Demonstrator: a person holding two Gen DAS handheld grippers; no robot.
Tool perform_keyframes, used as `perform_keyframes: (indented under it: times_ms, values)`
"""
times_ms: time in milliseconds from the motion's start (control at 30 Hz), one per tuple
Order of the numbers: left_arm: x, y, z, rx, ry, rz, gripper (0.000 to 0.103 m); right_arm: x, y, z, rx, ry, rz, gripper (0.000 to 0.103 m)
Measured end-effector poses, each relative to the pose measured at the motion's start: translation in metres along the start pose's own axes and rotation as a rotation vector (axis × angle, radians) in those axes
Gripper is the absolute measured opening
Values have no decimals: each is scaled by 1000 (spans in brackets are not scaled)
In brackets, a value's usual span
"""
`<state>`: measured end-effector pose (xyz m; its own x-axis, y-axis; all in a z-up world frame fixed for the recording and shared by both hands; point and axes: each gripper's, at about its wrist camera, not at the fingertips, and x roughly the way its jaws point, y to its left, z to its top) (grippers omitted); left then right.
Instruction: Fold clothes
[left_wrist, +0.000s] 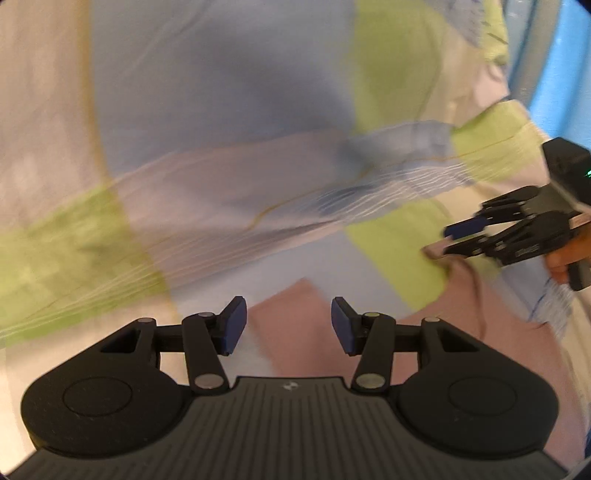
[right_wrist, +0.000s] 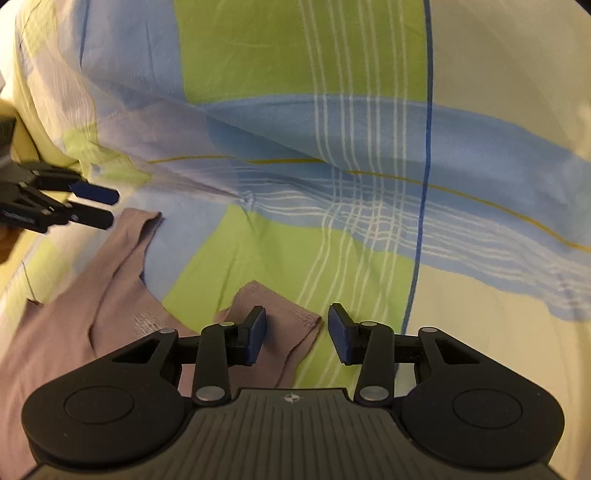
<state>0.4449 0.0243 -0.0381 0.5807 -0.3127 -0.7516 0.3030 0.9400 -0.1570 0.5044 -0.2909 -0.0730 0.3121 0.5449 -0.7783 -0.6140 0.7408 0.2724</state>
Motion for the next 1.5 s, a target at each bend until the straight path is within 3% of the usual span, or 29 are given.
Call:
perform_keyframes:
  times_ms: [67,100,167,233,300,333,433,567,733,800,867,967,1033,1267,1500]
  values:
    - [5,12,-3,-22,4,-16,45,1,-4,2,48,11,7,13]
    - [8,17,-4,-38,8,-29,45,1,-6,2,70,15,14,8]
    - [13,23,-4,-66,-3,-61,44,0,-7,3,88,21,15,5]
    - [18,25,-2,-60,3,-80,37,-5,-3,7,56,5,-49,3]
    - [21,21,3,-23,16,-90,10,-11,1,12,24,-12,-116,3]
    - [20,19,5,2,13,-85,2,-16,1,14,21,-28,-148,2]
    - [17,13,8,59,-30,-46,2,-15,-1,18,-4,-27,-230,2]
    - [22,12,1,63,-18,-6,3,-7,1,14,-22,-22,-286,2]
    - [20,10,-2,68,-59,36,5,-6,11,7,-64,-63,-348,1]
    - [19,12,-3,44,-60,46,15,-10,11,5,-47,-90,-373,10]
    - [11,16,-4,9,-94,64,21,-17,13,1,-18,-126,-403,29]
    - [-7,22,-8,-40,-152,101,26,-31,21,-10,16,-180,-434,31]
    - [-18,21,-14,-45,-171,89,27,-38,28,-20,39,-204,-425,35]
    - [-35,-12,-54,72,-160,-15,29,-37,71,-87,70,-262,-405,44]
    - [-62,-32,-98,174,-195,27,34,-39,117,-115,50,-298,-447,45]
